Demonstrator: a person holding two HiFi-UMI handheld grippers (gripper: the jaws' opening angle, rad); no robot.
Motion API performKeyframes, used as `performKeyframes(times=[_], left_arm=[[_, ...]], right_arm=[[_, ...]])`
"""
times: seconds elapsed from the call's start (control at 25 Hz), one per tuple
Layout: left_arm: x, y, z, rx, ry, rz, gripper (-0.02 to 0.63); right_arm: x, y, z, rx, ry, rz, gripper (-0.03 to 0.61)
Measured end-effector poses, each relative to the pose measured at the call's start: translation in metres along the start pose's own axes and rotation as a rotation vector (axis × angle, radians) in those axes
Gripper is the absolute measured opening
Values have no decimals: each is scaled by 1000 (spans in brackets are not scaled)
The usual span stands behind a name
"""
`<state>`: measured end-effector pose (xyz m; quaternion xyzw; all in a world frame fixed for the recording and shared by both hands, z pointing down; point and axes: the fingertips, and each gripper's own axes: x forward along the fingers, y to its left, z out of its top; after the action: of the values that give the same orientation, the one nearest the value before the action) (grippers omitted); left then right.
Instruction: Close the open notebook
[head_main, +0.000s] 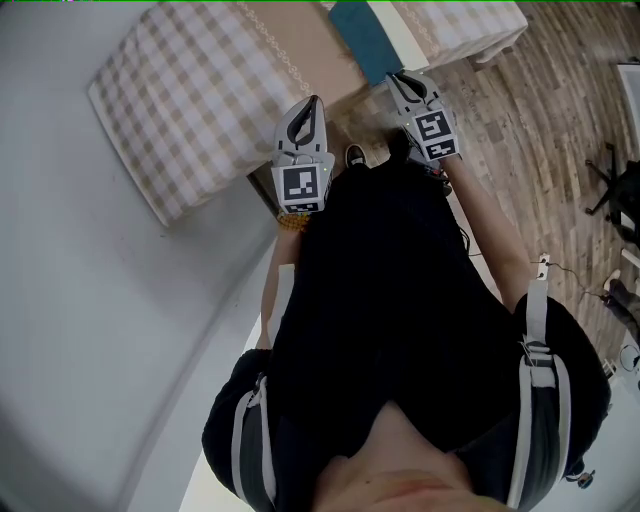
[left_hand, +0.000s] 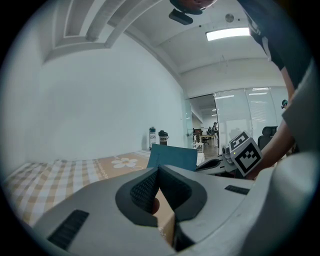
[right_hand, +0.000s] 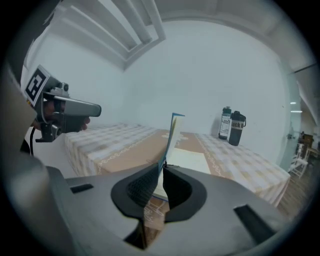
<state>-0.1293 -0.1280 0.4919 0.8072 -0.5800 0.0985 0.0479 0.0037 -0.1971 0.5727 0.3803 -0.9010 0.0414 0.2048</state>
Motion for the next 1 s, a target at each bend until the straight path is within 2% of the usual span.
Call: performKeyframes(times=[0.44, 1.0], left_arm=[[-4, 0, -4, 4, 11, 4, 2], [-4, -4, -8, 6, 15, -8, 2]], right_arm=[[4, -17, -22, 154, 66, -41, 41], [6, -22, -39, 135, 165, -70, 60]])
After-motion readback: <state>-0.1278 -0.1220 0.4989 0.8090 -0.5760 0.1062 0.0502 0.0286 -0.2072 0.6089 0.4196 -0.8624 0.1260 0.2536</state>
